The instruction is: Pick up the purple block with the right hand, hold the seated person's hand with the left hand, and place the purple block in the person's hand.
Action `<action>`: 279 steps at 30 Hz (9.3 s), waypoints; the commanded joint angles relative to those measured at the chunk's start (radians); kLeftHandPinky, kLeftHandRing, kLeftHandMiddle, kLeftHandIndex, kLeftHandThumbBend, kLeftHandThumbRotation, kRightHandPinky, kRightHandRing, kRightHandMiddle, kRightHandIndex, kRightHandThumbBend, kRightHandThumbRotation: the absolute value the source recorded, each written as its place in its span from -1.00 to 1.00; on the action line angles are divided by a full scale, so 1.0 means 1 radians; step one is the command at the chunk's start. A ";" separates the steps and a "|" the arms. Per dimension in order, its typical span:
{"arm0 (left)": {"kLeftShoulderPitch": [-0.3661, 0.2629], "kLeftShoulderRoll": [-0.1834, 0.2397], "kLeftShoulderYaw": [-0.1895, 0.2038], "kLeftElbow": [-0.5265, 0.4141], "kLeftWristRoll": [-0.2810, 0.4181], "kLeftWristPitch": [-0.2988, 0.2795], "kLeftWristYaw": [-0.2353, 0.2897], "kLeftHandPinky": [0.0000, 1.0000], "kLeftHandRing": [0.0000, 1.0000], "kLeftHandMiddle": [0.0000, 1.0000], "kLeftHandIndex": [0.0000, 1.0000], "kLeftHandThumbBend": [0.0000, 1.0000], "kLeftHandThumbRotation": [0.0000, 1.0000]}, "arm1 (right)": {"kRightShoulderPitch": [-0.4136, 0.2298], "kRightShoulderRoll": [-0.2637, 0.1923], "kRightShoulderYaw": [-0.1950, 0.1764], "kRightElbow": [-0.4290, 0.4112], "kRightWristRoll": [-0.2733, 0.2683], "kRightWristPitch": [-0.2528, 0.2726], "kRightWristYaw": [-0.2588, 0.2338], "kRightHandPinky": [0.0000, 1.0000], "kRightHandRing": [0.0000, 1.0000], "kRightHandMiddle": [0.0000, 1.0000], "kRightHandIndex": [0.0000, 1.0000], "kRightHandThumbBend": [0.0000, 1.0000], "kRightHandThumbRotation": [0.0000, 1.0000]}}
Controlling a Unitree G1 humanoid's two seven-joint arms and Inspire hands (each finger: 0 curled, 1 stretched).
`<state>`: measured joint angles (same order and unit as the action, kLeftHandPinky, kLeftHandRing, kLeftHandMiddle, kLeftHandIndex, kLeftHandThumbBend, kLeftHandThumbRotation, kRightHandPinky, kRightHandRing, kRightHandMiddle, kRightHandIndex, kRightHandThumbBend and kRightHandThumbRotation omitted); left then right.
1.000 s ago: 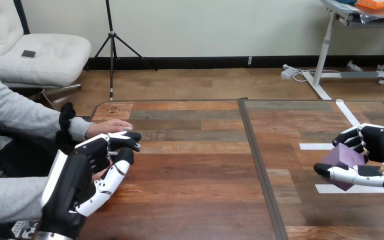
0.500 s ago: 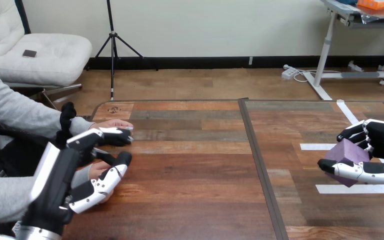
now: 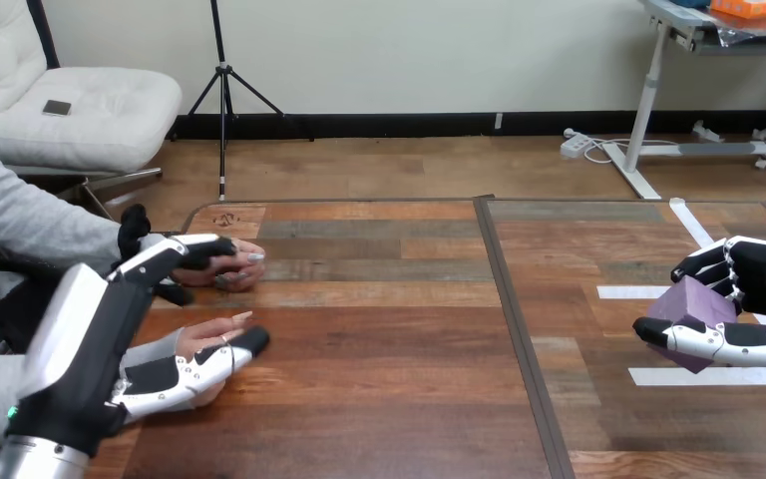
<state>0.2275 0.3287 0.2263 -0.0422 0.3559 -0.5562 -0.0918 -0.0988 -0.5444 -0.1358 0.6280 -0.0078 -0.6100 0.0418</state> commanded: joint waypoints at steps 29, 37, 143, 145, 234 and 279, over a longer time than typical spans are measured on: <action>-0.079 0.240 0.005 -0.005 0.384 0.136 0.156 0.42 0.63 0.68 0.67 1.00 -0.11 | -0.070 0.023 -0.028 -0.050 -0.012 0.003 -0.023 -0.64 -0.56 -0.20 -0.17 0.82 -1.00; -0.108 0.271 -0.019 0.056 0.409 0.144 0.188 0.44 0.61 0.66 0.66 1.00 -0.13 | -0.073 0.022 -0.029 -0.041 -0.009 -0.011 -0.019 -0.63 -0.55 -0.21 -0.17 0.83 -1.00; -0.472 0.484 -0.436 0.521 0.599 0.281 0.118 0.48 0.55 0.57 0.55 1.00 -0.49 | -0.074 0.031 -0.065 -0.065 0.032 0.039 0.028 -0.76 -0.67 -0.20 -0.17 0.83 -1.00; -0.482 0.484 -0.446 0.531 0.606 0.285 0.120 0.48 0.55 0.57 0.55 1.00 -0.50 | -0.074 0.029 -0.064 -0.068 0.028 0.041 0.026 -0.75 -0.67 -0.20 -0.17 0.83 -1.00; -0.671 0.410 -0.593 0.835 0.352 0.252 0.041 -0.62 -0.48 -0.30 -0.24 0.56 -1.00 | -0.071 0.044 -0.086 -0.074 0.044 0.058 0.034 -0.75 -0.68 -0.26 -0.17 0.83 -1.00; -0.608 0.402 -0.515 0.798 0.216 0.115 0.153 -0.68 -0.57 -0.44 -0.43 0.41 -1.00 | -0.063 0.046 -0.082 -0.068 0.028 0.053 0.024 -0.71 -0.64 -0.20 -0.16 0.81 -1.00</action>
<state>-0.3768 0.7625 -0.3212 0.7946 0.6145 -0.3964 0.0297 -0.0994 -0.5068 -0.2006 0.6080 0.0175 -0.5480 0.0823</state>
